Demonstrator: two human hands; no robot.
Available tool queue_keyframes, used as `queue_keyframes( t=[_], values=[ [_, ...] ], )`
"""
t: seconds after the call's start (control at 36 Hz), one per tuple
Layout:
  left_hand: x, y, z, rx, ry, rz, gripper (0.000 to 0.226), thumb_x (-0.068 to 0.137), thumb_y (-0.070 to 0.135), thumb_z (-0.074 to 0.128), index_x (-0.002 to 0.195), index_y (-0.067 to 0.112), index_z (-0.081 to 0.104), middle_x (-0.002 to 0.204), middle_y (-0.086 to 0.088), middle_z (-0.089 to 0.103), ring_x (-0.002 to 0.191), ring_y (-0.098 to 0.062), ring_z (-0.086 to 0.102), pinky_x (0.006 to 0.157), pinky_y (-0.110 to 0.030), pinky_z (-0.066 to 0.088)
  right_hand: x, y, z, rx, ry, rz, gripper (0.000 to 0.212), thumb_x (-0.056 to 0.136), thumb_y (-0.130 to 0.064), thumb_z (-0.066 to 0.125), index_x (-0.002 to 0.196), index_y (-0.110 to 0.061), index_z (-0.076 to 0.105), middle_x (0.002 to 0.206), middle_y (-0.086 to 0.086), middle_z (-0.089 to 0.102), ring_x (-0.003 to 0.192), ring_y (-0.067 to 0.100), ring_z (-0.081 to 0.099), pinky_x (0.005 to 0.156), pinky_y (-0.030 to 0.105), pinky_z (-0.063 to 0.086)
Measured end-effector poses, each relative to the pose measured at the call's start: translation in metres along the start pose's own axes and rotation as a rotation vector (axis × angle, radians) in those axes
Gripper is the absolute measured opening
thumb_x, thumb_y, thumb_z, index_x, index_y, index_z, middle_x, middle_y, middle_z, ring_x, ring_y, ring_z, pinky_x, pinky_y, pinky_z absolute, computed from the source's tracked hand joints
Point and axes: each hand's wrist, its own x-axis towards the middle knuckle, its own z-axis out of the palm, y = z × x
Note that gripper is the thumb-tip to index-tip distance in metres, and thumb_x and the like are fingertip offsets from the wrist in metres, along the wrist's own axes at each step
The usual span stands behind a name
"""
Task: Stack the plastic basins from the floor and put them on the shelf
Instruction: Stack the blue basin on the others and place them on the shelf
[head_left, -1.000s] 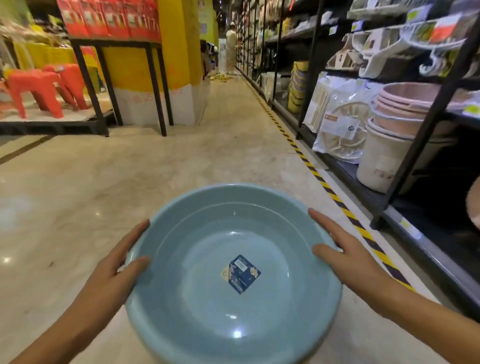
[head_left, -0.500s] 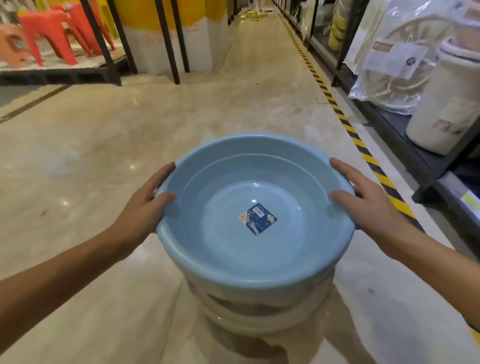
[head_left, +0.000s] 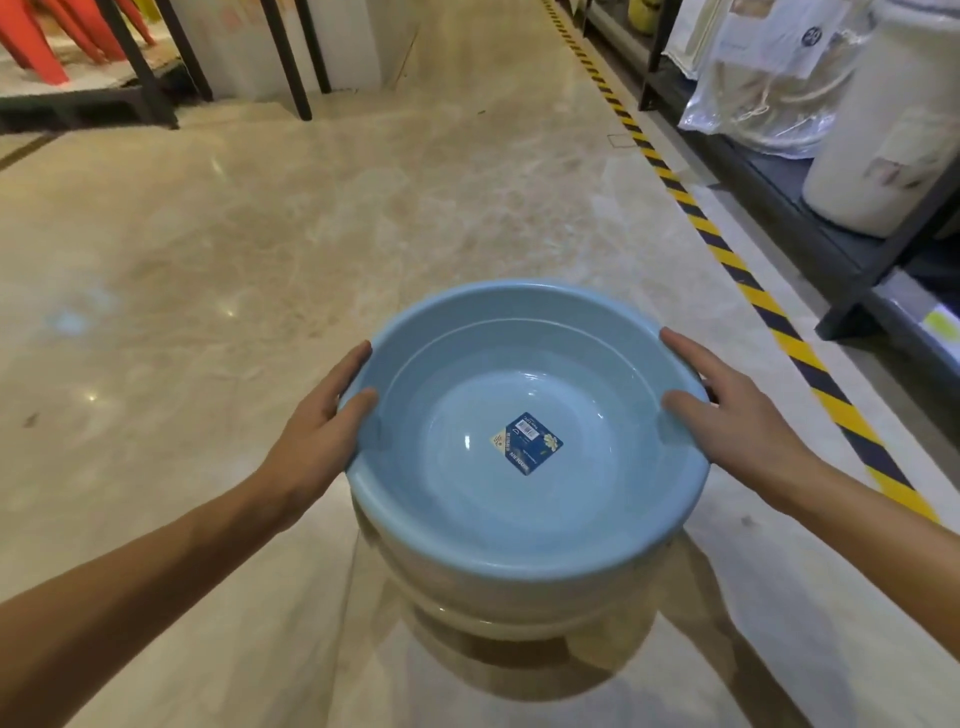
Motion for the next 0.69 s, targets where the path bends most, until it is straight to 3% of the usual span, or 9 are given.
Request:
queue_keyframes(
  t=[0.14, 0.28, 0.44, 0.61, 0.69],
  values=[
    [-0.005, -0.006, 0.009, 0.039, 0.0, 0.012, 0.053, 0.104, 0.028, 0.051, 0.154, 0.04, 0.037, 0.152, 0.021, 0.043, 0.134, -0.011, 0.05, 0.104, -0.033, 0.046, -0.008, 0.005, 0.004, -0.064, 0.018, 0.013, 0.064, 0.091, -0.025, 0.051, 0.142, -0.059, 0.035, 0.124, -0.029, 0.051, 0.114, 0.014, 0.055, 0.093, 0.04, 0.048],
    [-0.002, -0.014, 0.009, 0.076, 0.01, 0.001, 0.054, 0.101, 0.03, 0.056, 0.151, 0.045, 0.04, 0.145, 0.025, 0.048, 0.123, -0.012, 0.059, 0.1, -0.039, 0.054, -0.012, 0.013, 0.011, -0.086, 0.017, 0.03, 0.064, 0.091, -0.022, 0.051, 0.145, -0.054, 0.035, 0.122, -0.024, 0.054, 0.108, 0.015, 0.056, 0.086, 0.033, 0.045],
    [-0.001, -0.02, 0.011, 0.13, 0.004, 0.008, 0.055, 0.101, 0.032, 0.055, 0.15, 0.049, 0.038, 0.137, 0.026, 0.051, 0.111, -0.007, 0.064, 0.088, -0.033, 0.057, -0.011, 0.022, 0.019, -0.075, 0.044, 0.016, 0.063, 0.092, -0.023, 0.052, 0.147, -0.049, 0.037, 0.127, -0.028, 0.05, 0.107, 0.008, 0.051, 0.086, 0.029, 0.042],
    [0.0, -0.021, 0.013, 0.175, 0.029, 0.0, 0.057, 0.101, 0.029, 0.054, 0.15, 0.051, 0.037, 0.128, 0.025, 0.053, 0.094, 0.008, 0.06, 0.076, -0.021, 0.052, -0.009, 0.029, 0.024, -0.056, 0.057, 0.008, 0.065, 0.089, -0.02, 0.057, 0.146, -0.047, 0.04, 0.124, -0.023, 0.056, 0.096, 0.003, 0.059, 0.077, 0.024, 0.043],
    [0.0, -0.024, 0.012, 0.197, 0.027, 0.013, 0.057, 0.1, 0.029, 0.055, 0.151, 0.05, 0.037, 0.13, 0.023, 0.054, 0.096, 0.005, 0.062, 0.079, -0.027, 0.055, -0.006, 0.033, 0.025, -0.033, 0.057, -0.001, 0.065, 0.089, -0.021, 0.059, 0.146, -0.048, 0.039, 0.131, -0.022, 0.056, 0.102, 0.005, 0.058, 0.083, 0.026, 0.046]
  ],
)
